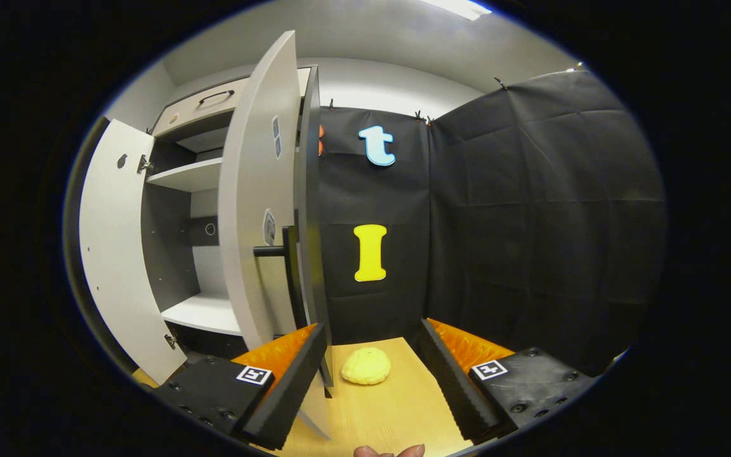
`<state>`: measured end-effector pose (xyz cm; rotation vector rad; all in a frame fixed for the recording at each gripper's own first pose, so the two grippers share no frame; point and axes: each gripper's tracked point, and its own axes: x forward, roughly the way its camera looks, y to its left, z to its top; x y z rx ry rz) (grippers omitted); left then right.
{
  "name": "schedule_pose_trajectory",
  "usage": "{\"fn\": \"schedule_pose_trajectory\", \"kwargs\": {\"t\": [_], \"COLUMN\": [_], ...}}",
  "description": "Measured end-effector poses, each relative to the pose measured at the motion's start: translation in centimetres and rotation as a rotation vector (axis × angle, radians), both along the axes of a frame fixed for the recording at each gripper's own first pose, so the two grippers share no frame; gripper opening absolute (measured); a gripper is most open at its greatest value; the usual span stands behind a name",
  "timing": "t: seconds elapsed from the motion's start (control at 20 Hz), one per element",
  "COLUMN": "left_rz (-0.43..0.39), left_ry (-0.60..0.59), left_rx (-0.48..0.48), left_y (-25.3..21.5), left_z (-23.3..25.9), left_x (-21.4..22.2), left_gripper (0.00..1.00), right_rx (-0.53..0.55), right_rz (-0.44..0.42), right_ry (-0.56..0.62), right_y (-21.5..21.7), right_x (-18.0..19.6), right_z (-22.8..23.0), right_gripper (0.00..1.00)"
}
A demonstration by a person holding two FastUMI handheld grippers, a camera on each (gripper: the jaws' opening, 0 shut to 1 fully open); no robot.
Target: Grasp the bottle in the cabinet with the left hand and place it on the coaster, then close the right door with the right hand and the left door with the left hand.
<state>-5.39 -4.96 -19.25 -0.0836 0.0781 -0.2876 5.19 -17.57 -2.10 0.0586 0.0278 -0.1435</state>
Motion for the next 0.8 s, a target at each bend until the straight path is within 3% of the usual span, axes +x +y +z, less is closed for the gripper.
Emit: {"fn": "schedule_pose_trajectory", "kwargs": {"t": [0.4,0.8], "left_rz": [0.132,0.252], "left_ry": [-0.012,0.016], "left_rx": [-0.031,0.006], "left_y": [6.4,13.0], "left_z": [4.0,5.0], "left_x": [0.8,0.4], "left_gripper": [0.94,0.95], "right_rx": [0.005,0.024], "right_rz": [0.064,0.207], "right_ry": [-0.007,-0.022], "right_y": [2.7,10.8], "right_x": [0.8,1.1], "right_z": [0.0,-0.4], "right_gripper": [0.95,0.97]}}
